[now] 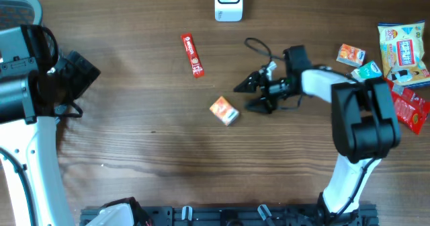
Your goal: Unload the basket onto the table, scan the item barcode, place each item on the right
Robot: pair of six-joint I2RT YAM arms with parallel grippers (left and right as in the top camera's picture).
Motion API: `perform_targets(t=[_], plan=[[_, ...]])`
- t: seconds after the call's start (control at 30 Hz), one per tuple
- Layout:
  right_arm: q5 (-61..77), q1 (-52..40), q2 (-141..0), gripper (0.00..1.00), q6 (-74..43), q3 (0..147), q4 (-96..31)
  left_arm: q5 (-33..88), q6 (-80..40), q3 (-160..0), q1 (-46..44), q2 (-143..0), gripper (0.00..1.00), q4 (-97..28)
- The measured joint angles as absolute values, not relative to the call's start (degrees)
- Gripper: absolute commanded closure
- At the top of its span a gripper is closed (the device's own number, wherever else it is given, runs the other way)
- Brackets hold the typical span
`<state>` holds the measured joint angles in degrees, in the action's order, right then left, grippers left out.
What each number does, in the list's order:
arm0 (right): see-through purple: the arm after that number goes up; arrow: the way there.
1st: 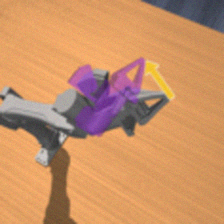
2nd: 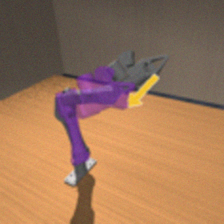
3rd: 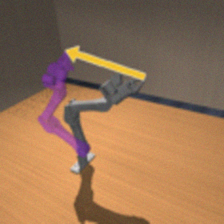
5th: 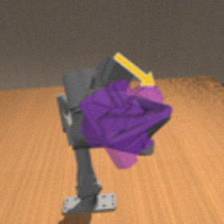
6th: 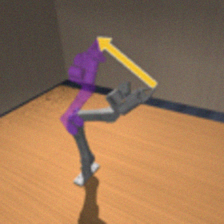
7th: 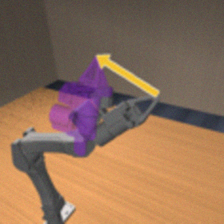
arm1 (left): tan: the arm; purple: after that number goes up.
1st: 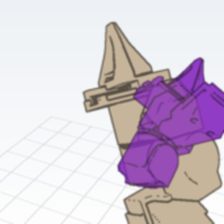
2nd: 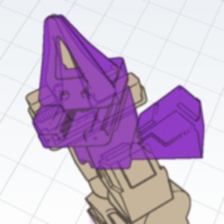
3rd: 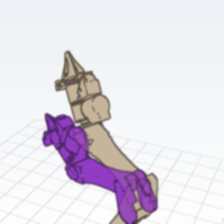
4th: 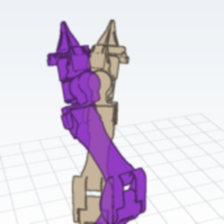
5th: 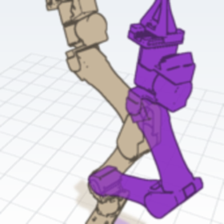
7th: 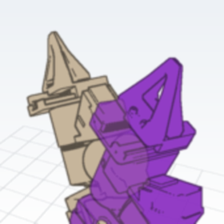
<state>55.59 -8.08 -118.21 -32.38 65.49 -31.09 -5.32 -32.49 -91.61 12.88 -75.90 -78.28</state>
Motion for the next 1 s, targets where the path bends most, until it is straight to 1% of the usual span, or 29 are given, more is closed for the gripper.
perform_targets(t=[0.1,0.13,0.23,0.33,0.47,0.53,0.6,0.67,0.77,1.0], plan=[[45.08,-7.66,-117.25,0.21,-26.35,70.76,-41.43,-5.34,-32.49,-91.61,12.88,-75.9,0.0,-78.28],[39.53,-7.66,-116.84,0.2,-22.83,72.93,-44.75,-5.34,-32.49,-91.61,12.88,-75.9,0.0,-78.28],[32.03,-7.79,-116.16,0.17,-16.19,75.99,-49.34,-5.34,-32.49,-91.61,12.88,-75.9,0.0,-78.28],[28.45,-8.19,-113.93,0.16,-8.88,77.45,-50.78,-5.34,-32.49,-91.61,12.88,-75.9,0.0,-78.28],[28.27,-10.98,-110.72,0.16,0.36,78.24,-50.09,-5.34,-32.49,-91.61,12.88,-75.9,0.0,-78.28],[28.29,-13.61,-110.32,0.22,3.46,78.28,-47.88,-5.34,-32.49,-91.61,12.88,-75.9,0.0,-78.26],[28.29,-15.9,-110.37,0.22,5.13,78.26,-45.82,-5.34,-32.49,-91.64,12.88,-75.9,0.0,-78.26],[28.36,-18.33,-110.37,0.15,6.17,78.26,-43.48,-5.34,-32.49,-91.61,12.88,-75.9,0.0,-78.28],[28.45,-20.99,-110.5,0.12,7.16,78.19,-42.24,-5.34,-32.49,-91.61,12.88,-75.9,0.0,-78.28],[31.44,-22.31,-113.86,0.12,7.79,76.42,-41.25,-5.34,-32.49,-91.61,12.88,-75.9,0.0,-78.28]])
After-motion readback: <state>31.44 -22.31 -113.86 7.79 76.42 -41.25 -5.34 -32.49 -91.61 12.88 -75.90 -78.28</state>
